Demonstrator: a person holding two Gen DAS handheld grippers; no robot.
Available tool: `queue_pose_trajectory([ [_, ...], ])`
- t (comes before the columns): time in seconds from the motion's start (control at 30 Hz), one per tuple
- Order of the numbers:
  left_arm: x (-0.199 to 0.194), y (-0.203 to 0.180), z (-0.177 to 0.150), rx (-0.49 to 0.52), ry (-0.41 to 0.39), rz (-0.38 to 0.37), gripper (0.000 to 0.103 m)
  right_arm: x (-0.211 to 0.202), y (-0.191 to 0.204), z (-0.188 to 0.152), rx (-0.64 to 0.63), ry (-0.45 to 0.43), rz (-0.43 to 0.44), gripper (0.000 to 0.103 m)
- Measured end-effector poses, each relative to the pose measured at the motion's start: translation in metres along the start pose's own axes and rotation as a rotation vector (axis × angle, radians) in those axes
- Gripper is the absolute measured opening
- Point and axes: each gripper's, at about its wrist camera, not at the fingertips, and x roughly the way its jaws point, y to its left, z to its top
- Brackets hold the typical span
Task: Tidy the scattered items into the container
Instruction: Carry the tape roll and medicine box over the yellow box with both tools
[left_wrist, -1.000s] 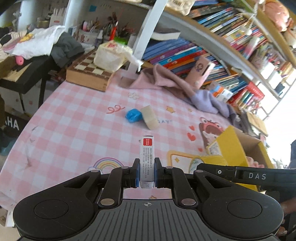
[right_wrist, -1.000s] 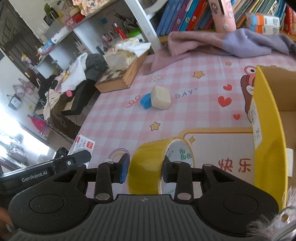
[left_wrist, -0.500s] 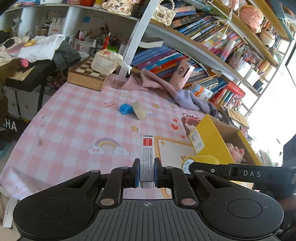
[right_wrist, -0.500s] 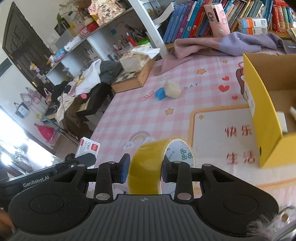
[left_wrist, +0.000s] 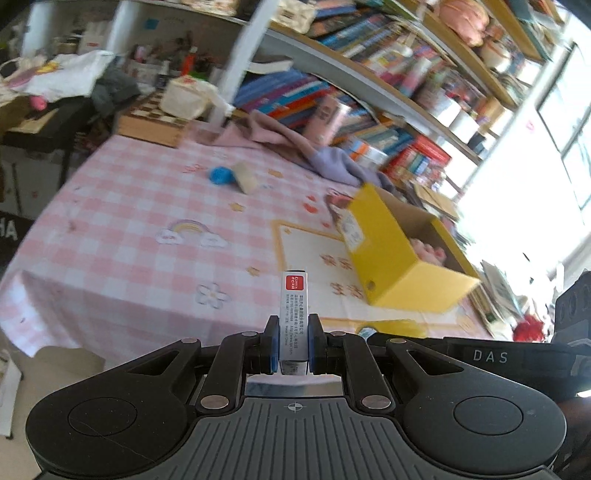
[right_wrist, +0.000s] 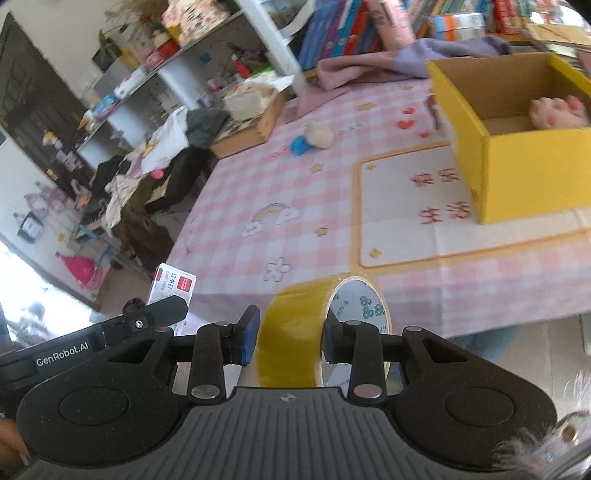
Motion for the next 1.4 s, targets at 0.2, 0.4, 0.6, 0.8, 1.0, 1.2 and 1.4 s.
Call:
queue_pose_trajectory([
  [0.2,0.015,-0.028,-0.012,0.067,0.062,-0.098,0.013,-0.033,-0.021,-0.021,0.068,-0.046,-0.074,0.032],
  [0.4,0.035,-0.059,-0.020,0.132,0.126,-0.191,0.013,-0.065,-0.048,-0.041,0.160,-0.096,-0.157,0.032],
  [0.6,0.055,-0.090,-0.024,0.200,0.176,-0.259,0.013,-0.090,-0.070,-0.053,0.230,-0.146,-0.222,0.031],
  [0.8,0.074,-0.116,-0.024,0.241,0.215,-0.308,0.013,-0.107,-0.096,-0.058,0.297,-0.172,-0.266,0.031],
  [1.0,0.091,-0.135,-0.020,0.264,0.229,-0.330,0.013,-0.115,-0.116,-0.053,0.325,-0.191,-0.288,0.031],
  [1.2,0.106,-0.147,-0.010,0.298,0.206,-0.337,0.013,-0.112,-0.134,-0.035,0.321,-0.206,-0.286,0.031],
  [1.4,0.118,-0.163,0.014,0.378,0.120,-0.316,0.013,-0.106,-0.147,0.004,0.241,-0.253,-0.271,0.031],
])
